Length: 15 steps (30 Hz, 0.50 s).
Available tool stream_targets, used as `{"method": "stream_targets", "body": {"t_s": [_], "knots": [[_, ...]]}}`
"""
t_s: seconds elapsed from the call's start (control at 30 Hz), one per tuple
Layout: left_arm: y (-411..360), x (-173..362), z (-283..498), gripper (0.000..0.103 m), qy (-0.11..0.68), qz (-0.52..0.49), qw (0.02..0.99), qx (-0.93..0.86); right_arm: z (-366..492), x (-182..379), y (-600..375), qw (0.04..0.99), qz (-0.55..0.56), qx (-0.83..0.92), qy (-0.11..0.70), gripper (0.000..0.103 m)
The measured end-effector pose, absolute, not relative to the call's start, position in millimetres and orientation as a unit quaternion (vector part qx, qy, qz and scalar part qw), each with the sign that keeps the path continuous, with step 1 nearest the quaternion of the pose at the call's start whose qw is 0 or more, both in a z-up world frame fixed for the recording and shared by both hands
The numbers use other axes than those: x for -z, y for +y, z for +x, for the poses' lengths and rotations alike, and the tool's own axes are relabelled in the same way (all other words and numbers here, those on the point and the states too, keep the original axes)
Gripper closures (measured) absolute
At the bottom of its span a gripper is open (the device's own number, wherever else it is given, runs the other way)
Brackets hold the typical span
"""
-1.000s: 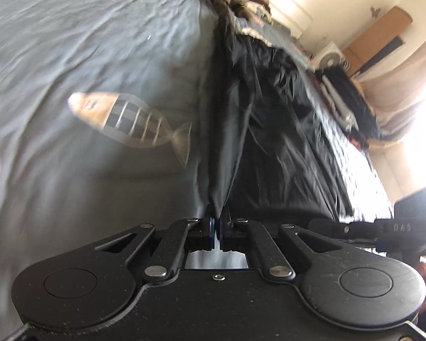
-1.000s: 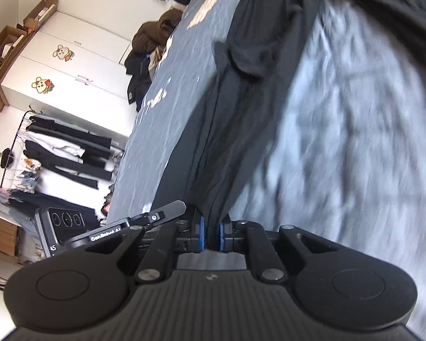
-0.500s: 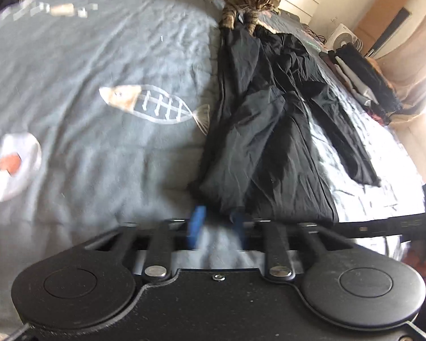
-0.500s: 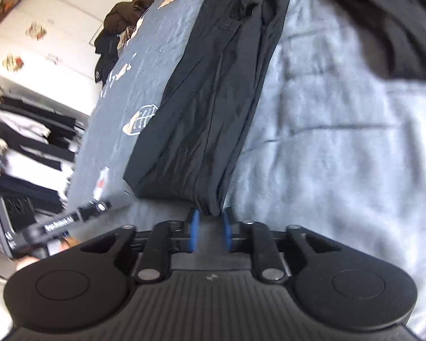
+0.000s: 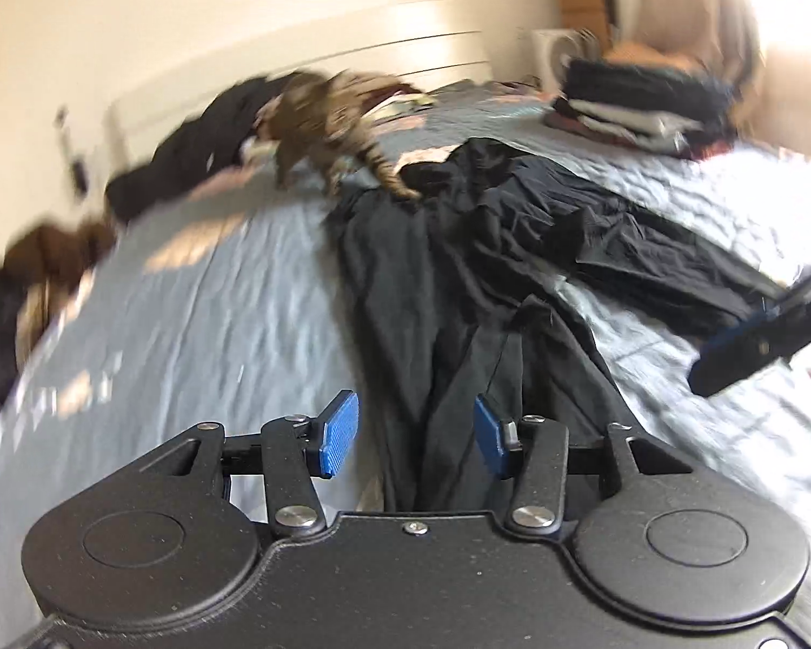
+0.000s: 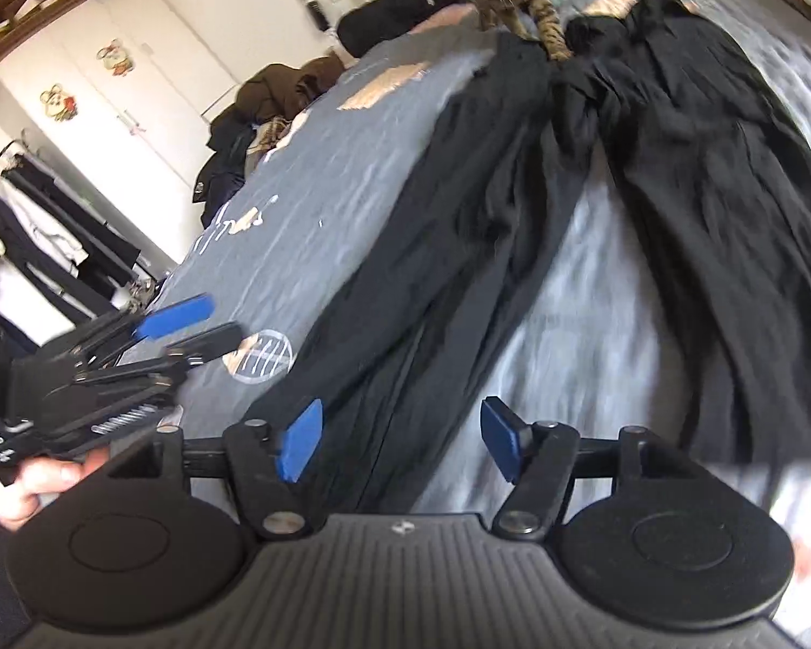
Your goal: Fold clothes
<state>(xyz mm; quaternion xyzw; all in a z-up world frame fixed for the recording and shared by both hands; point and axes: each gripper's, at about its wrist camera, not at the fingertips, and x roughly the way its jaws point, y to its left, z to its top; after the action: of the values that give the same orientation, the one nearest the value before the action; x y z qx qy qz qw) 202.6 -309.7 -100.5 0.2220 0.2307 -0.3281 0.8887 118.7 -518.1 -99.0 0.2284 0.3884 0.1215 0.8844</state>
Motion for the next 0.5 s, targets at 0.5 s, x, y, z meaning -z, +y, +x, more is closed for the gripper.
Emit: {"method": "stream_targets", "body": {"t_s": [0.5], "knots": [[-393.3,168.9,243.3,0.055,0.254,0.338,0.835,0.352,151.3,116.0,-564.7,0.891,0.257,-0.133,0.351,0.033]]}}
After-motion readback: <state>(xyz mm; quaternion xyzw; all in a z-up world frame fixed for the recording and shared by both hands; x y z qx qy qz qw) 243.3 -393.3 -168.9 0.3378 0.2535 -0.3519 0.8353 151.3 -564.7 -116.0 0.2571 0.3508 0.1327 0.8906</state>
